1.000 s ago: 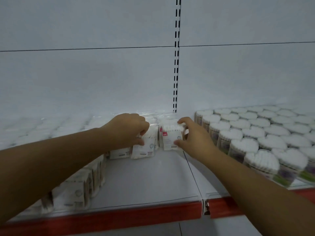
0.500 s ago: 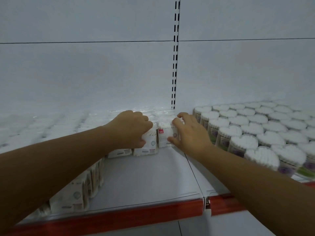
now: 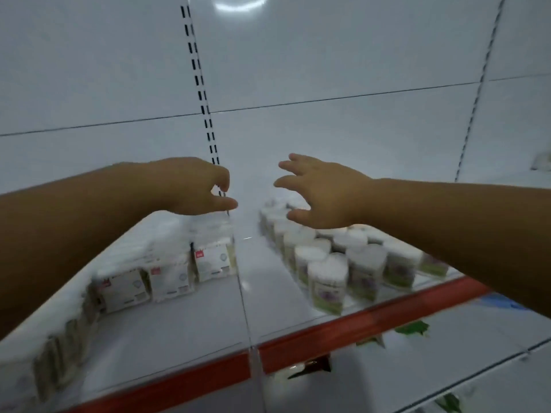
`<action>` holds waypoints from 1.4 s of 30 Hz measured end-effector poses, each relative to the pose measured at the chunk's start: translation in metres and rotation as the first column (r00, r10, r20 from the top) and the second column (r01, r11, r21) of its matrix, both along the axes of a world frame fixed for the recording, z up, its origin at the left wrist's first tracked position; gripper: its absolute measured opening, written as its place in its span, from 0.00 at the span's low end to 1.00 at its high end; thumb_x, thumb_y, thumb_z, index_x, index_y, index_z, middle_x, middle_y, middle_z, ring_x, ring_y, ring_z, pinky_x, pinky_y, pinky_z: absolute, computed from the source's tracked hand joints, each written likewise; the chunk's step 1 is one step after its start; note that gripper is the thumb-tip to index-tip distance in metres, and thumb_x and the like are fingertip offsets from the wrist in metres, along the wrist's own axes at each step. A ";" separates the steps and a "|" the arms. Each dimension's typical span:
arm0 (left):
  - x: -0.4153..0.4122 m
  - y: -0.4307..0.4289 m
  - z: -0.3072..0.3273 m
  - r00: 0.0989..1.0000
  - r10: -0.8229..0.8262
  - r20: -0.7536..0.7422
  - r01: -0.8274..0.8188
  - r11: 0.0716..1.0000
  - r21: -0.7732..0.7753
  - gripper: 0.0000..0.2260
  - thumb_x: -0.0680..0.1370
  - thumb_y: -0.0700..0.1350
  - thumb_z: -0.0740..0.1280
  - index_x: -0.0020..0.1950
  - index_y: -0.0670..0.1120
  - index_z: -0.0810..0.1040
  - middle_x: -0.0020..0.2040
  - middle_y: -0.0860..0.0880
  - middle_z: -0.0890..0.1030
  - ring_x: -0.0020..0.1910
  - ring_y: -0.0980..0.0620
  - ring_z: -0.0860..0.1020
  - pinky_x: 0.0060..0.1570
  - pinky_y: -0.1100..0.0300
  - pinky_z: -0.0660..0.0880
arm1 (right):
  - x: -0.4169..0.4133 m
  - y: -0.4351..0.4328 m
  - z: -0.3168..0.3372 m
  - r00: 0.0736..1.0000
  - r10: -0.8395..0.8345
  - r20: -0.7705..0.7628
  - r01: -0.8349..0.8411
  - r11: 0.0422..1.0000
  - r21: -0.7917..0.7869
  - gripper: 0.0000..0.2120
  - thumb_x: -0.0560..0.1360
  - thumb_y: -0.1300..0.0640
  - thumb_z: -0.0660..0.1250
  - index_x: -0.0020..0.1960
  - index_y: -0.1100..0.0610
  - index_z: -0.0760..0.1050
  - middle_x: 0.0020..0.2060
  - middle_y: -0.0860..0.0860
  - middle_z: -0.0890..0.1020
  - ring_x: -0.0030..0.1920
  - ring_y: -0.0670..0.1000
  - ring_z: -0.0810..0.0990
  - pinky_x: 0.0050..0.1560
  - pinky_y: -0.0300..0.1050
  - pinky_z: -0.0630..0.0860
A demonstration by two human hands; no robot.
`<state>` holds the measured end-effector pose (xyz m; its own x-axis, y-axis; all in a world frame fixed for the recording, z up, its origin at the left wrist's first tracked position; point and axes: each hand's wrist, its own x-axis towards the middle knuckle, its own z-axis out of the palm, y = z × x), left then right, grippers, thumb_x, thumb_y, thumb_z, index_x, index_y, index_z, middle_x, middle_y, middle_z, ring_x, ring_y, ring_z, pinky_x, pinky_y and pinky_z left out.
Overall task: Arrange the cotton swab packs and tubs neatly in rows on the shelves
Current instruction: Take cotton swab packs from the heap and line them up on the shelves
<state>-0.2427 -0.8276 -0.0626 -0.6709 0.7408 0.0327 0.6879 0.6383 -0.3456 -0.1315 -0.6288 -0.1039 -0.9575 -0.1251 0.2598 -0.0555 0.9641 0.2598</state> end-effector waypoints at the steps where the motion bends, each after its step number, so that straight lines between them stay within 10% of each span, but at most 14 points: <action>1: 0.011 0.028 0.007 1.000 -0.001 -0.003 0.001 0.999 -0.048 0.25 0.78 0.64 0.57 0.70 0.52 0.67 0.68 0.48 0.72 0.62 0.48 0.72 0.58 0.55 0.67 | 0.017 0.026 0.007 0.997 -0.060 0.037 0.056 0.993 0.107 0.30 0.79 0.43 0.58 0.77 0.51 0.55 0.78 0.53 0.52 0.78 0.53 0.46 0.75 0.50 0.55; 10: 0.159 0.339 0.012 0.920 -0.365 0.141 0.336 0.922 0.194 0.32 0.77 0.65 0.58 0.77 0.54 0.57 0.77 0.48 0.60 0.74 0.46 0.63 0.72 0.49 0.60 | 0.250 0.278 0.031 0.750 -0.659 0.064 0.659 0.752 0.019 0.32 0.79 0.44 0.59 0.78 0.50 0.52 0.77 0.53 0.57 0.75 0.56 0.57 0.72 0.54 0.61; 20: 0.294 0.575 -0.031 0.756 -0.579 0.306 0.570 0.812 0.127 0.33 0.79 0.62 0.60 0.79 0.55 0.48 0.78 0.49 0.58 0.75 0.48 0.62 0.72 0.52 0.60 | 0.417 0.435 -0.053 0.637 -0.743 0.204 0.767 0.589 -0.253 0.32 0.78 0.45 0.62 0.78 0.46 0.51 0.78 0.48 0.53 0.77 0.53 0.54 0.74 0.52 0.56; 37: 0.220 0.905 -0.045 0.783 -0.528 0.330 0.549 0.835 0.035 0.28 0.78 0.57 0.64 0.75 0.49 0.63 0.73 0.49 0.66 0.71 0.50 0.66 0.67 0.58 0.63 | 0.389 0.738 -0.061 0.663 -0.731 0.164 0.738 0.599 -0.312 0.25 0.77 0.44 0.61 0.72 0.47 0.64 0.67 0.45 0.71 0.66 0.47 0.69 0.68 0.46 0.68; 42: 0.221 0.959 -0.078 0.724 -0.580 0.373 0.550 0.812 0.196 0.22 0.78 0.54 0.65 0.71 0.52 0.69 0.67 0.50 0.74 0.65 0.52 0.72 0.63 0.61 0.67 | 0.374 0.848 -0.062 0.514 -0.842 0.167 0.787 0.384 -0.483 0.28 0.75 0.47 0.65 0.73 0.50 0.62 0.68 0.51 0.71 0.64 0.53 0.72 0.64 0.47 0.71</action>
<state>-0.0220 0.1312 -0.1405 -0.0921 0.9929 -0.0756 0.9929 0.0973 0.0681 0.2427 0.2189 -0.1656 -0.5012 0.8563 0.1243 0.8190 0.5158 -0.2515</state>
